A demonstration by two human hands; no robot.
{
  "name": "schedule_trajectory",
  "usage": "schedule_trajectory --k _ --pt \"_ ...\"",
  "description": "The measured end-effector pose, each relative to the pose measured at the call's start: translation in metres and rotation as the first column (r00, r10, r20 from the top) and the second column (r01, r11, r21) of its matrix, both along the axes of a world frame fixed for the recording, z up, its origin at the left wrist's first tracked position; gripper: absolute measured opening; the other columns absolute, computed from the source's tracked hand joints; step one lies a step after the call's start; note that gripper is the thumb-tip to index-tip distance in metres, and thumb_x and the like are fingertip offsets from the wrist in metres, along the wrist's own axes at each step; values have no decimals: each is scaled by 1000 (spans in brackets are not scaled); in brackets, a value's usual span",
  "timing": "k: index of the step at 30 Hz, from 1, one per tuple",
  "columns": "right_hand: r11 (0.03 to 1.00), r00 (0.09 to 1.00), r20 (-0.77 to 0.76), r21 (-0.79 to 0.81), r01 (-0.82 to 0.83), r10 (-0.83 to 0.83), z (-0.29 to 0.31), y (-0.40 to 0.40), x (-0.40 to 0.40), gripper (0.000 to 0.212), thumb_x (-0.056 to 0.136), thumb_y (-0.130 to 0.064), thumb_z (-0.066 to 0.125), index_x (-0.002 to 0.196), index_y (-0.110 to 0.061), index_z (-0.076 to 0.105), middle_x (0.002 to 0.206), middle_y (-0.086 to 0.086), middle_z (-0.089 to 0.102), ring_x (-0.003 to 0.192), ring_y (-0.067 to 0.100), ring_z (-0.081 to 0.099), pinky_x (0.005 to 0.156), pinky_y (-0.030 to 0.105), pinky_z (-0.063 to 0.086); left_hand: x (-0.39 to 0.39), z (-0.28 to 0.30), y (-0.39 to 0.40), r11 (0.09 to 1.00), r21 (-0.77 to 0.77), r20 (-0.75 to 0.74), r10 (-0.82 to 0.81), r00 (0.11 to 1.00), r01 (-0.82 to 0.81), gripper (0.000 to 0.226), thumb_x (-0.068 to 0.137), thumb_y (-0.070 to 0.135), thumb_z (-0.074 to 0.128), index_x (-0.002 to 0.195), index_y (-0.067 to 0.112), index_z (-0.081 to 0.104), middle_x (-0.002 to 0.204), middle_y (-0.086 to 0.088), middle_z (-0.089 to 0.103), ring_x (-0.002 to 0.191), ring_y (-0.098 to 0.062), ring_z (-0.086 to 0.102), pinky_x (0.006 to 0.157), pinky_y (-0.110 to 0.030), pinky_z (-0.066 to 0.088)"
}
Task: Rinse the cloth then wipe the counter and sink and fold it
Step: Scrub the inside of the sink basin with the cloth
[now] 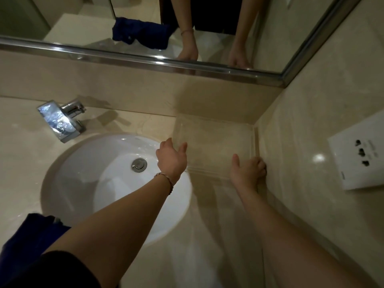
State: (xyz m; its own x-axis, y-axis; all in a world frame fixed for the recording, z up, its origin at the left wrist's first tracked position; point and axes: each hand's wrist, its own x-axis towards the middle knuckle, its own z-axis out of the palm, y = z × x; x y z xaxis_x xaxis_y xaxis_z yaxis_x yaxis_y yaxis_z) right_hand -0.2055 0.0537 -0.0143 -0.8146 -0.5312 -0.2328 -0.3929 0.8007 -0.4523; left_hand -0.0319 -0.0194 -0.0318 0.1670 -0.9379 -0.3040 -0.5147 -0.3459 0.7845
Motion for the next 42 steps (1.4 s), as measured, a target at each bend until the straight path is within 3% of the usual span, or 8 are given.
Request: schedule_trajectory --k 3,5,11,22,31,35,39,42 --pt "969 971 -113 160 -190 209 0 8 15 82 101 -54 40 159 -6 7 160 28 11 146 43 15 119 50 13 -1 -4 2 1000 -5 -42 14 999 -14 58 97 44 62 142 9 54 137 -12 56 130 -36 46 105 -49 44" --pt "923 920 -154 201 -328 361 -2 18 22 75 104 -54 30 161 -13 4 165 24 -3 152 41 1 122 53 3 -1 -5 3 1000 9 -54 27 998 -26 61 97 45 62 145 9 52 141 -12 54 133 -36 45 108 -49 42" --pt "683 683 -121 295 -668 721 -9 30 22 74 100 -66 15 150 -29 -26 157 -1 -38 150 23 -29 120 53 -17 -6 -3 2 997 50 -44 58 997 -56 65 98 42 63 150 8 44 150 -13 47 141 -36 37 112 -46 35" --pt "647 630 -172 331 -686 757 -20 22 -5 82 94 -77 10 157 -33 -18 163 -2 -31 150 22 -29 118 50 -17 -18 -4 3 998 23 -83 55 995 -53 63 100 42 61 149 7 44 149 -10 47 139 -33 39 111 -42 36" --pt "665 645 -172 273 -695 744 -17 13 -5 81 92 -74 10 159 -33 -9 166 -3 -22 152 22 -21 120 51 -11 -12 -9 -11 1000 11 -62 -18 998 18 62 94 54 62 138 10 54 136 -10 53 125 -36 49 105 -51 44" --pt "664 647 -167 288 -690 744 -13 12 -2 78 96 -70 17 160 -32 -7 167 -3 -21 153 22 -20 121 52 -9 -2 -10 -15 999 25 -128 -30 991 33 77 79 66 63 133 12 59 129 -9 60 118 -33 58 102 -50 50" --pt "671 650 -183 302 -677 738 -10 15 9 74 101 -62 17 161 -25 -4 167 0 -18 154 25 -17 123 53 -6 22 4 -13 991 36 -141 -123 982 129 56 90 46 72 129 7 63 122 -8 67 111 -25 63 102 -39 51" --pt "658 626 -207 289 -696 752 -9 25 37 71 102 -59 7 162 -20 1 168 1 -14 154 24 -15 124 51 -3 45 9 -5 978 11 -62 -208 976 209 42 95 35 70 125 6 65 115 -9 69 108 -23 64 95 -30 50"
